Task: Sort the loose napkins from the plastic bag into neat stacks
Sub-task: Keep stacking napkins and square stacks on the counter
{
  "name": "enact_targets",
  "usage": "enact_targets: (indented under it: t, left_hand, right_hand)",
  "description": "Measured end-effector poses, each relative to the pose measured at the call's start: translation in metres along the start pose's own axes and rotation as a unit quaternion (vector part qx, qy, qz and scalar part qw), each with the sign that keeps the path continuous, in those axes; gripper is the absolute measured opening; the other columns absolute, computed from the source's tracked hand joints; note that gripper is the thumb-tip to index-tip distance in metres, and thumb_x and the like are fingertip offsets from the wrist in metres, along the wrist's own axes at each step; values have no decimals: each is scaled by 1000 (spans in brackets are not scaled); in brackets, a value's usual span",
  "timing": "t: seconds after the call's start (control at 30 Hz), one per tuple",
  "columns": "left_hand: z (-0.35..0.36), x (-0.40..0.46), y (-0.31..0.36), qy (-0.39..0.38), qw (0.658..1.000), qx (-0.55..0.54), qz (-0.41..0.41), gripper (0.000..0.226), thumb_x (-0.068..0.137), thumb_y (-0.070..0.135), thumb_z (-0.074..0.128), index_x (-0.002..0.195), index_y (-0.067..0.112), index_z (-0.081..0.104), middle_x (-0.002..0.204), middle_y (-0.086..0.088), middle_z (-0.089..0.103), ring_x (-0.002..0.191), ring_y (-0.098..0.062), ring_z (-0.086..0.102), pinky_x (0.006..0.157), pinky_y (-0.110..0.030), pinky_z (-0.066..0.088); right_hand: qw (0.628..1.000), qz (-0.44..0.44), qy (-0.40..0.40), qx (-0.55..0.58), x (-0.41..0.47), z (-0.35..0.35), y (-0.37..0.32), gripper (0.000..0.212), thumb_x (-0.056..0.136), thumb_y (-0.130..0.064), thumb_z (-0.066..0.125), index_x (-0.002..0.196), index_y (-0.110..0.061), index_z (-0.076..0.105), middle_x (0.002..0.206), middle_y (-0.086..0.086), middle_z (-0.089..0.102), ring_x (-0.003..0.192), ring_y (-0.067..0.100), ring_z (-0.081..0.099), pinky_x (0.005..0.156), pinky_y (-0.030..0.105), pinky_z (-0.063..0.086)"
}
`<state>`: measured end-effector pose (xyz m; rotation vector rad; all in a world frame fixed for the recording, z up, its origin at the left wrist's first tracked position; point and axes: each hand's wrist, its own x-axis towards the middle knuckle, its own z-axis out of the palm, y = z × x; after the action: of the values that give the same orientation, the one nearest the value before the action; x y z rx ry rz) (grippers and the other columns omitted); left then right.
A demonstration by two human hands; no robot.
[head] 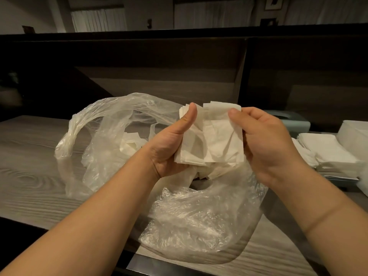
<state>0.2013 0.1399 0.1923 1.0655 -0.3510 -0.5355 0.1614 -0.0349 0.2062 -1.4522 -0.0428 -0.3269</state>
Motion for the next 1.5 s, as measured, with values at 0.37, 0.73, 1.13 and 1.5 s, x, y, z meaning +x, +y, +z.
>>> enact_targets:
  t: [0.37, 0.73, 1.13, 1.5]
  left_hand:
    - [0, 2, -3, -52, 998, 34, -23, 73, 74, 67, 69, 122, 12, 75, 123, -15, 70, 110, -31, 70, 102, -48, 55]
    - [2, -1, -4, -102, 993, 32, -49, 49, 84, 45, 68, 115, 8, 76, 114, -17, 73, 98, -32, 74, 92, -48, 60]
    - [3, -1, -1, -145, 987, 27, -65, 61, 92, 42, 63, 139, 4, 52, 111, -18, 64, 90, -30, 64, 87, -43, 56]
    - [-1, 3, 3, -82, 993, -87, -9, 57, 89, 36, 62, 136, 6, 52, 101, -13, 63, 86, -28, 64, 84, -42, 56]
  right_hand:
    - [985, 144, -32, 92, -10, 15, 8, 26, 95, -33, 67, 113, -14, 70, 61, -7, 63, 45, 7, 34, 51, 25, 35]
    - [982, 158, -56, 86, -11, 16, 6, 10, 97, -26, 64, 97, -16, 67, 48, -8, 45, 39, 9, 29, 46, 29, 23]
    - [989, 118, -51, 72, -13, 15, 5, 19, 95, -27, 68, 104, -10, 69, 52, -3, 58, 46, 15, 42, 43, 28, 39]
    - [994, 109, 18, 16, 3, 8, 12, 7, 95, -16, 56, 89, -13, 58, 83, 5, 56, 68, 17, 54, 64, 37, 53]
